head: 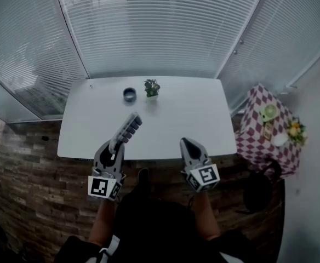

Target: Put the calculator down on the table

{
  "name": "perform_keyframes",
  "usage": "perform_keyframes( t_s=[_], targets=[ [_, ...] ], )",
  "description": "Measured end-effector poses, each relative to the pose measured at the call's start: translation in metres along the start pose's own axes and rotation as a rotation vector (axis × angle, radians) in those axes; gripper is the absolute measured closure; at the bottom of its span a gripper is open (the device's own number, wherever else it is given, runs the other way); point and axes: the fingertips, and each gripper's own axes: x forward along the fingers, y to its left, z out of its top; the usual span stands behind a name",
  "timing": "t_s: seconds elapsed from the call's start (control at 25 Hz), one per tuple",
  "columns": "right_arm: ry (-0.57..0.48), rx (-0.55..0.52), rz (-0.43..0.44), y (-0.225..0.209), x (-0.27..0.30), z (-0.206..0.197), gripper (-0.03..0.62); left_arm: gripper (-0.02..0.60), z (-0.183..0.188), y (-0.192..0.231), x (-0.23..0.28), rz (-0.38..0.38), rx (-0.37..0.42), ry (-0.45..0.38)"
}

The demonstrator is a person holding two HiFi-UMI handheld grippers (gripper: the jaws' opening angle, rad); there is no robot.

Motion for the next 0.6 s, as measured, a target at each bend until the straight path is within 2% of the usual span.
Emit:
perform_keyframes(
  t_s=[0.36, 0.6],
  targets=[
    [0.006, -0.039, -0.035, -0.026, 0.039, 0.006, 0.588, 0.48, -0.007, 0.027, 0.045, -0.017, -0.026, 0.015],
    [-0.004, -0.008, -0.072, -0.036, 0.061, 0.009, 0.588, 0.48, -0.006, 0.041, 0.07, -0.049, -0.029, 0.019]
  ],
)
